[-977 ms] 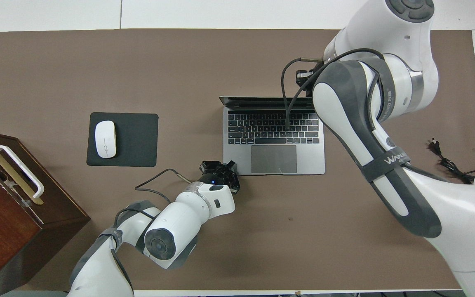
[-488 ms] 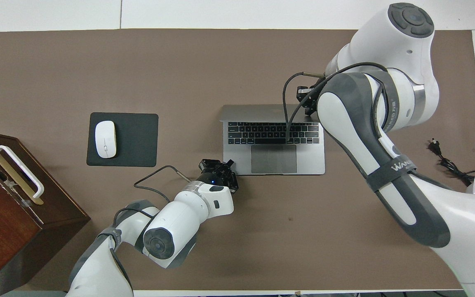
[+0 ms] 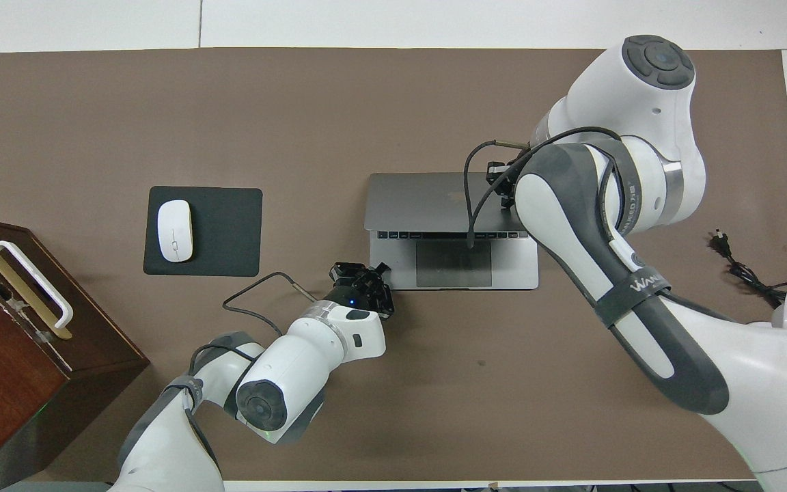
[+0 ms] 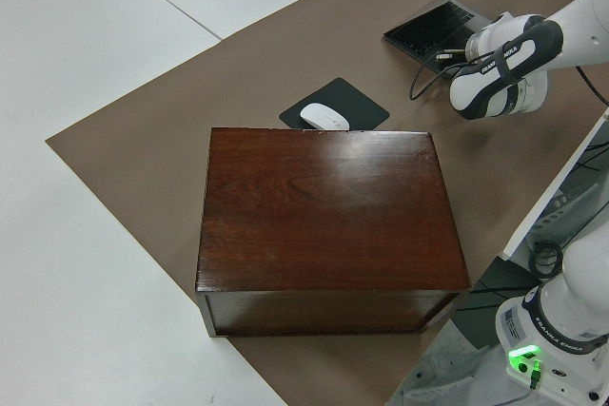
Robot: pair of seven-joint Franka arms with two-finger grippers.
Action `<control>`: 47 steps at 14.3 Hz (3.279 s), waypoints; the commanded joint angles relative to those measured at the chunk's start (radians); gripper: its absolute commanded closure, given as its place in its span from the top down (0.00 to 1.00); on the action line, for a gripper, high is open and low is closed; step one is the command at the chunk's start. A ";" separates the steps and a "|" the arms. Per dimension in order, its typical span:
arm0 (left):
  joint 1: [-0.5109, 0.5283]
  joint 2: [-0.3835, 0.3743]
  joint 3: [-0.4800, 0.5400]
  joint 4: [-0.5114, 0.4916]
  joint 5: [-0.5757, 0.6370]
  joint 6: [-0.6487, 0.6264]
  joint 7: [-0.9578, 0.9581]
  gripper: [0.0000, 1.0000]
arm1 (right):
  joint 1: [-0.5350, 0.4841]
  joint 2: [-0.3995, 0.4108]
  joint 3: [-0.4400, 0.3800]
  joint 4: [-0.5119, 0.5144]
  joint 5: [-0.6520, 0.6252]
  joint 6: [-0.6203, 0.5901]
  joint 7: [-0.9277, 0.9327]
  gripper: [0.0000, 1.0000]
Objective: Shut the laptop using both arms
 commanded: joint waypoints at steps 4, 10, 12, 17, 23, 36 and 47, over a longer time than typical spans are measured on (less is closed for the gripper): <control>0.023 0.067 0.013 -0.014 0.015 0.019 0.077 0.00 | -0.001 -0.033 0.005 -0.101 0.074 0.064 0.024 0.00; 0.039 0.070 0.013 -0.032 0.016 0.019 0.106 0.00 | -0.003 -0.032 0.005 -0.135 0.089 0.085 0.019 0.00; 0.040 0.070 0.013 -0.046 0.015 0.019 0.109 0.00 | -0.003 -0.030 0.005 -0.155 0.100 0.105 0.019 0.00; 0.042 0.076 0.013 -0.048 0.015 0.019 0.114 0.00 | -0.003 -0.027 0.005 -0.167 0.146 0.108 0.025 0.00; 0.040 0.076 0.013 -0.061 0.015 0.021 0.137 0.00 | -0.006 -0.033 0.005 -0.207 0.152 0.134 0.025 0.00; 0.042 0.076 0.013 -0.083 0.015 0.021 0.154 0.00 | -0.003 -0.035 0.005 -0.224 0.166 0.142 0.064 0.00; 0.051 0.077 0.012 -0.080 0.013 0.021 0.137 0.00 | -0.081 -0.096 -0.010 -0.135 0.163 0.197 0.081 0.00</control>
